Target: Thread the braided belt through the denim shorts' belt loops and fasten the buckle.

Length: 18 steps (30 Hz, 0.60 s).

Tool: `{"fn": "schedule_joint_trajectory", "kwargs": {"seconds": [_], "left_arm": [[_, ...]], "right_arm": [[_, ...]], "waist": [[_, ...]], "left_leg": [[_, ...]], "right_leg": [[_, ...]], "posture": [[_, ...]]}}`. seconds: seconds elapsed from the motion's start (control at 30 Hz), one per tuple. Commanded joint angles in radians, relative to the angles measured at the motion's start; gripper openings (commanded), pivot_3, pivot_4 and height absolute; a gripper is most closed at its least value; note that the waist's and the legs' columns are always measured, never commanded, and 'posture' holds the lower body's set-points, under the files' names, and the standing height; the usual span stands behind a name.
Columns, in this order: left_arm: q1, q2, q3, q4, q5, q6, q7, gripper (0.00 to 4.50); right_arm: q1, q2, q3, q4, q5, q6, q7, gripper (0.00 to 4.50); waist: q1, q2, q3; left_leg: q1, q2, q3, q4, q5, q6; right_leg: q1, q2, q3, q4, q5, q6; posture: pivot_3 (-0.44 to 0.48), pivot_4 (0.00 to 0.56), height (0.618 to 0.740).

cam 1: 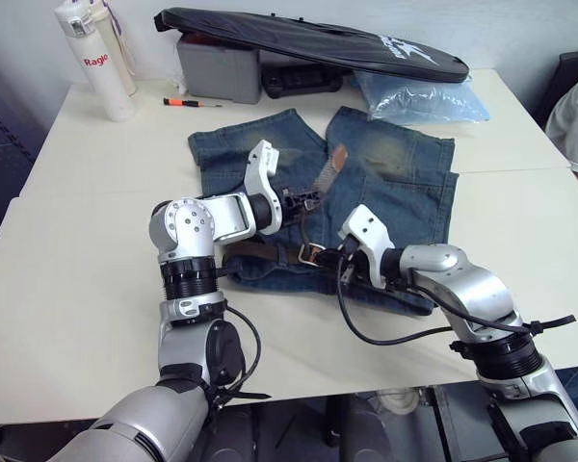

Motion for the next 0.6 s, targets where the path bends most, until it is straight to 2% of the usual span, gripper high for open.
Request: {"fn": "schedule_joint_trajectory", "kwargs": {"seconds": [0.03, 0.13, 0.23, 0.33, 0.6], "left_arm": [[-0.005, -0.037, 0.016, -0.09, -0.063, 0.034, 0.006, 0.0], [-0.007, -0.054, 0.048, -0.109, -0.077, 0.036, 0.022, 0.0], [0.004, -0.028, 0.073, -0.111, -0.062, 0.015, 0.045, 0.0], [0.09, 0.062, -0.035, -0.139, 0.001, -0.013, 0.026, 0.0], [0.181, 0.106, -0.033, -0.128, 0.013, -0.082, 0.049, 0.0]], "right_arm": [[0.001, -0.018, 0.086, 0.07, -0.035, 0.037, 0.047, 0.05], [-0.008, -0.036, 0.13, 0.087, -0.047, 0.067, 0.076, 0.05], [-0.009, -0.042, 0.148, 0.101, -0.071, 0.058, 0.078, 0.05], [-0.008, -0.026, 0.104, 0.105, -0.059, 0.026, 0.076, 0.05], [-0.01, -0.011, 0.023, 0.112, -0.041, -0.003, 0.071, 0.05]], "waist": [[0.0, 0.0, 0.0], [-0.001, 0.0, 0.0], [-0.002, 0.0, 0.0], [-0.001, -0.001, -0.003], [0.004, -0.004, -0.006]], "left_leg": [[0.0, 0.0, 0.0, 0.0, 0.0, 0.0], [0.001, 0.0, 0.0, 0.0, 0.0, 0.0], [0.001, 0.0, 0.0, 0.0, 0.0, 0.0], [0.001, 0.0, 0.0, 0.0, 0.0, 0.0], [0.001, 0.0, 0.0, 0.001, 0.0, 0.0]], "right_leg": [[0.0, 0.0, 0.0, 0.0, 0.0, 0.0], [0.0, 0.0, 0.0, 0.0, 0.0, 0.0], [0.0, 0.0, 0.0, 0.0, 0.0, 0.0], [0.0, 0.0, 0.0, 0.0, 0.0, 0.0], [0.001, 0.0, 0.0, 0.0, 0.0, -0.001]], "posture": [[0.0, 0.15, 0.74], [0.0, 0.15, 0.74], [0.0, 0.15, 0.74], [0.0, 0.15, 0.74], [0.0, 0.15, 0.74]]}}
